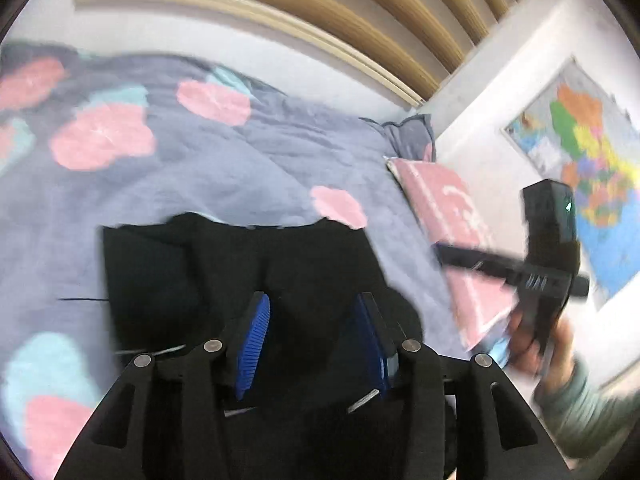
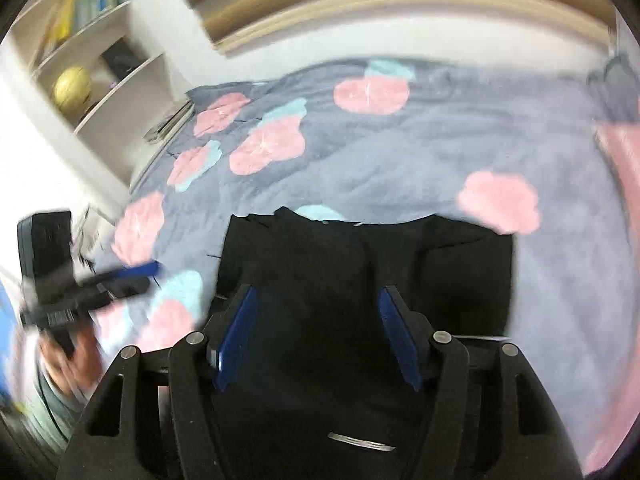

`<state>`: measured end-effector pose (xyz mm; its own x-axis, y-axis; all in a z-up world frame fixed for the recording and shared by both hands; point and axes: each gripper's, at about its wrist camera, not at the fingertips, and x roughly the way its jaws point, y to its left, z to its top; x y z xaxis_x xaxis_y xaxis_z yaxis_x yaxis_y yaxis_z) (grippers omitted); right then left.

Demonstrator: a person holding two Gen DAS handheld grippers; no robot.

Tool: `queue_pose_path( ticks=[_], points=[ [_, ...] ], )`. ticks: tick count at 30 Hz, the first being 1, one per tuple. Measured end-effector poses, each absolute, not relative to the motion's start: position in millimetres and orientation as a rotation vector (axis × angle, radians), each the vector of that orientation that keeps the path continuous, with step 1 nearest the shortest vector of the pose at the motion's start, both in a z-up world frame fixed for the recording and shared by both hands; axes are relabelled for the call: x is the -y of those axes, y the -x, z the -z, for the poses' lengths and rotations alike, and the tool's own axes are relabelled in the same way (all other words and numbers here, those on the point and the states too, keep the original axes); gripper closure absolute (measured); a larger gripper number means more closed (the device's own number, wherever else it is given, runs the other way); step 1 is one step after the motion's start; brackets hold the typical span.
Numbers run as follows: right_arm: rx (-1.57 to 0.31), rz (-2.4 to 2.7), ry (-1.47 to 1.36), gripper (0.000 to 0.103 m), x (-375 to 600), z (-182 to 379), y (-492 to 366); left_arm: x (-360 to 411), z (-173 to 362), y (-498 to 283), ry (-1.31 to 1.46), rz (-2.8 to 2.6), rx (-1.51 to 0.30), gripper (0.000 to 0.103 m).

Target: Fold large clothes

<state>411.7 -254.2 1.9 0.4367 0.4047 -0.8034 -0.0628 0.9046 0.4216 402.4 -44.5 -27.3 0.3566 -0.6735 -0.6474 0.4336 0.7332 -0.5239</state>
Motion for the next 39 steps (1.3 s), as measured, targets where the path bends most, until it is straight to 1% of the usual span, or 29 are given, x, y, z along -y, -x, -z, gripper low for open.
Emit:
queue_pose_path(
  ticks=[2,4,5,7,8,10,12,16,20,22,24,28,30,33,34,39],
  points=[
    [-1.176,-0.280,-0.331,0.037,236.0,28.8,-417.6,65.4,57.1,-421.0,0.323,0.739,-1.052,0.057],
    [-1.308,-0.282,-0.312,0.039,222.8,78.6,-411.8,73.9,88.9,-425.5,0.389,0.757,-1.160,0.057],
    [-1.354,-0.282,-0.305,0.039,222.2,100.7,-403.4,76.8,114.5,-422.2,0.415,0.773,-1.237,0.057],
    [-1.481,-0.242,-0.253,0.039,214.7,154.7,-389.3,84.6,146.7,-407.5,0.371,0.733,-1.330,0.057],
    [-1.507,-0.235,-0.256,0.039,213.2,172.6,-384.0,87.7,172.5,-402.1,0.323,0.680,-1.406,0.058],
    [-1.473,-0.221,-0.283,0.038,212.3,189.9,-375.0,87.8,206.3,-398.6,0.319,0.637,-1.479,0.059],
    [-1.450,-0.209,-0.245,0.037,206.8,185.3,-374.5,83.2,210.5,-399.5,0.373,0.638,-1.444,0.059],
    [-1.425,-0.243,-0.236,0.035,206.4,164.2,-366.8,78.9,188.5,-395.8,0.356,0.651,-1.408,0.059],
    [-1.269,-0.315,-0.235,0.035,205.5,110.4,-340.9,72.9,145.9,-371.3,0.290,0.696,-1.314,0.059],
    [-1.231,-0.307,-0.212,0.035,199.3,101.3,-333.9,66.8,136.4,-360.0,0.331,0.721,-1.292,0.059],
    [-1.262,-0.258,-0.165,0.035,190.6,115.0,-331.5,60.5,142.8,-354.9,0.350,0.692,-1.303,0.058],
    [-1.376,-0.215,-0.134,0.035,186.8,173.7,-335.1,56.7,202.2,-356.2,0.364,0.505,-1.439,0.059],
    [-1.362,-0.203,-0.093,0.033,178.9,184.0,-331.0,57.4,229.4,-352.8,0.389,0.490,-1.484,0.059],
    [-1.350,-0.175,-0.048,0.029,169.5,180.3,-324.6,62.8,225.1,-348.2,0.337,0.487,-1.454,0.059],
    [-1.350,-0.175,-0.063,0.027,169.6,179.1,-322.5,64.5,220.8,-346.1,0.322,0.487,-1.449,0.059],
    [-1.380,-0.231,-0.205,0.027,190.4,169.4,-294.6,60.4,198.4,-331.4,0.293,0.514,-1.406,0.059]
  ],
)
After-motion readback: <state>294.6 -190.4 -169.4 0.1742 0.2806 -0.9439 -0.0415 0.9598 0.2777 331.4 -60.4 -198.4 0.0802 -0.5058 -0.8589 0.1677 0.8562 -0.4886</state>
